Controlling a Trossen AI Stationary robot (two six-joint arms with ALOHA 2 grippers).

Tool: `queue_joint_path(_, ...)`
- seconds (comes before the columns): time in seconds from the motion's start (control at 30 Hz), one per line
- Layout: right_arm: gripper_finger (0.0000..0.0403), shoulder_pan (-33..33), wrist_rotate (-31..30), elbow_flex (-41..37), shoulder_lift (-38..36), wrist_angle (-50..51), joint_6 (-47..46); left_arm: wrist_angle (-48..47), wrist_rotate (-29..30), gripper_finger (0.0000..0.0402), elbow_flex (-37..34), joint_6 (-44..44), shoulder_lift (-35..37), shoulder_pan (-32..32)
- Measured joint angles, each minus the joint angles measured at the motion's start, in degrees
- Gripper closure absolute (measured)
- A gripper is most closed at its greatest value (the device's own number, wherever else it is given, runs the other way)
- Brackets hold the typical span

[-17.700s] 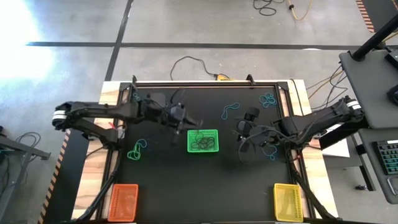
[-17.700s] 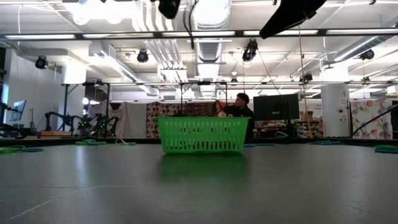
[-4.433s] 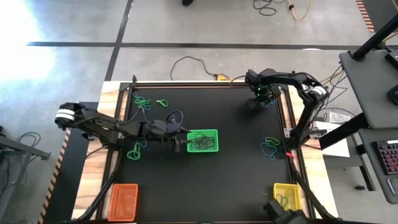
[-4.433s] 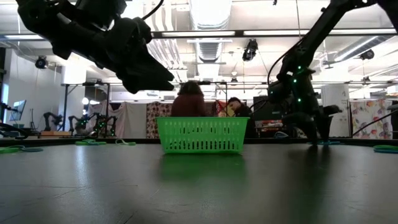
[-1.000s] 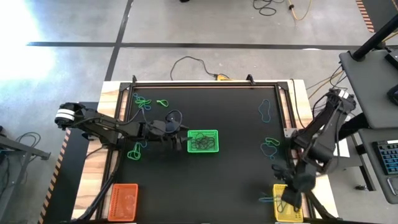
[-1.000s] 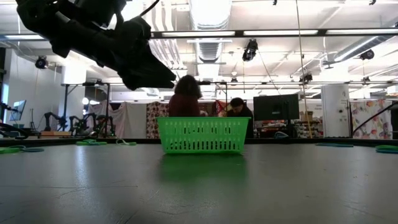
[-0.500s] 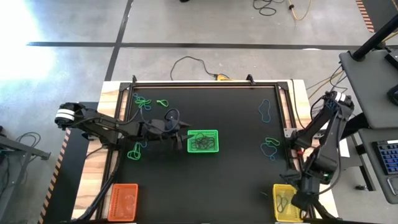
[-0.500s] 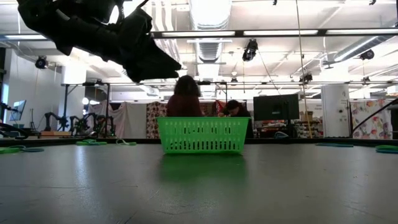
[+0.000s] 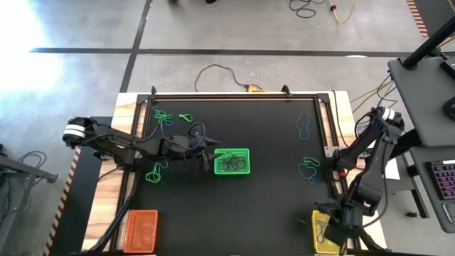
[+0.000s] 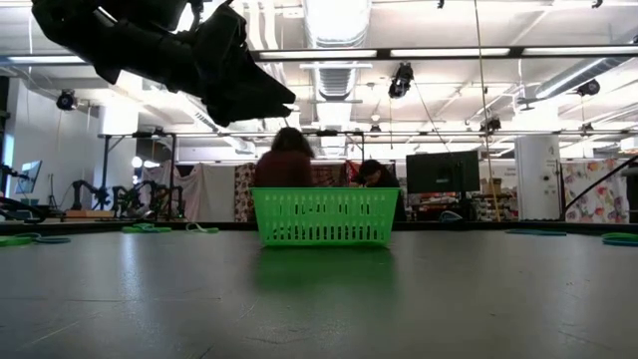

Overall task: Sort rubber bands into baskets
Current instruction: Put the blue rubber band into the yellow basket

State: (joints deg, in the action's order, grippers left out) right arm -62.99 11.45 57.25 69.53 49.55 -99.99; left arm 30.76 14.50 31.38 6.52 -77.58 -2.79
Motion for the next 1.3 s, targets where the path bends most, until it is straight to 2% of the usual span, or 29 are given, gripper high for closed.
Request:
queue_joint_path(0.27, 0.0393, 0.0, 1.1, 0.0, 9.8, -5.6, 5.7, -0.1, 0.0, 0.0193, 0.0, 2.5, 0.0, 0.0)
queue_joint_path(0.4, 0.0382, 0.0, 4.7, 0.0, 13.8, -5.2, 6.1, -0.1, 0.0, 0.0193, 0.0, 4.1, 0.0, 0.0)
queue_joint_path(0.63, 0.0328, 0.4, 6.8, -0.3, 17.8, -5.3, 8.3, -0.8, -1.0, 0.0193, 0.0, 9.3, 0.0, 0.0)
queue_joint_path(0.8, 0.0285, 1.3, 6.8, -0.4, 15.2, -4.9, 8.7, -1.3, -5.8, 0.0193, 0.0, 11.1, 0.0, -0.2)
queue_joint_path(0.97, 0.0252, 1.4, 0.1, -0.4, 9.7, 0.3, 6.0, 0.3, -6.6, 0.0193, 0.0, 11.4, 0.0, -2.2)
queue_joint_path(1.07, 0.0238, 1.4, -1.5, -0.4, 7.7, 2.6, 5.0, 3.0, -6.6, 0.0193, 0.0, 10.2, 0.0, -5.6)
queue_joint_path(1.17, 0.0228, 2.2, -4.3, -0.4, 6.3, 8.4, 8.5, 5.6, -5.8, 0.0193, 0.0, 8.2, 0.0, -9.9)
queue_joint_path(1.3, 0.0223, 5.9, -16.8, -0.4, 2.3, 20.9, 12.7, 6.6, -0.9, 0.0193, 0.0, 7.1, 0.0, -15.3)
